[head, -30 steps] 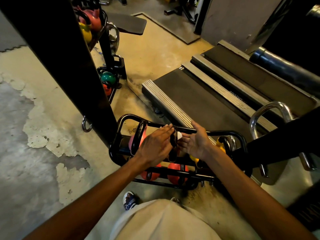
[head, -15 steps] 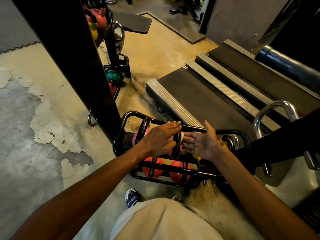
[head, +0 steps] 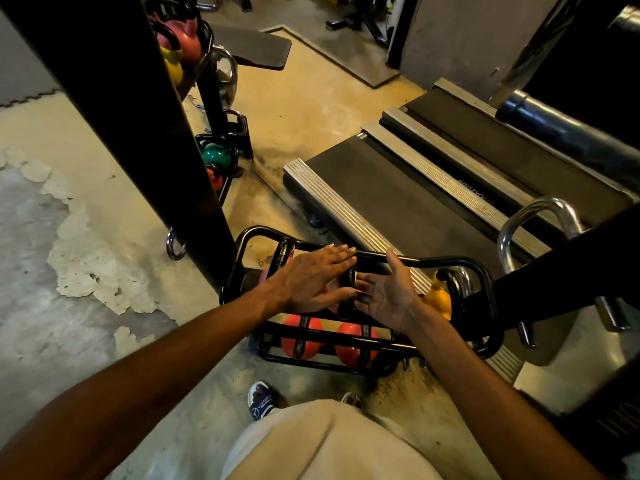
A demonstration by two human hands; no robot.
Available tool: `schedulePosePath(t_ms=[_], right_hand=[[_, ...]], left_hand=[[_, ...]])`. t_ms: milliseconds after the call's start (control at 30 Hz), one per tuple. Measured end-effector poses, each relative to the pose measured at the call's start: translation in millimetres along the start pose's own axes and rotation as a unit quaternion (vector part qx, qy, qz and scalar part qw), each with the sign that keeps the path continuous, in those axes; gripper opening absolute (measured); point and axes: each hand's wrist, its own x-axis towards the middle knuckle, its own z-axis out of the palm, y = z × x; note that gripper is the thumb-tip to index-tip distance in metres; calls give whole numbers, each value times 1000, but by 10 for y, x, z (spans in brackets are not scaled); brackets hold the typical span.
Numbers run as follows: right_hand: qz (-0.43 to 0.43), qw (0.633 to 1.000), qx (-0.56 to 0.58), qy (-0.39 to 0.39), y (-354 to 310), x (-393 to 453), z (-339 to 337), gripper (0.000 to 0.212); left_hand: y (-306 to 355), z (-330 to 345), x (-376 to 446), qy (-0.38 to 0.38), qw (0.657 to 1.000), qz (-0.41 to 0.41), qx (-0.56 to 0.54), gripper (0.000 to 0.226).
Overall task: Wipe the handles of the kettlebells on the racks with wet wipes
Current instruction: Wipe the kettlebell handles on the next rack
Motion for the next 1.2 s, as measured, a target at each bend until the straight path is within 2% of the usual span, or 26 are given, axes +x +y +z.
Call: schedulePosePath(t_ms=[133,367,567,700,867,1033,1200], right_hand=[[0,1000,-20,7,-74,-3,-35,101],[-12,999,-52,11,-30,-7,3,95],[-40,998,-32,26,-59,0,3,91],[-35,997,-72,23,-42,-31,-65,96],[-89,995,-22,30,-21,3,-69,97],[-125,987,-96,24,147,-114,-177,93],[-213,967,-134,34,178,-173,-15,78]], left_hand=[[15,35,1,10,1000,-9,-14,84],[75,12,-13,27,996,-30,-78,71],[75,28,-2,33,990,-49,-125,76],[60,41,-3,44,988,-51,-136,65],[110,23,-18,53,987,-57,-143,59],[102,-111,21,60,973,-78,-208,61],[146,-218,36,21,974,-72,-214,60]])
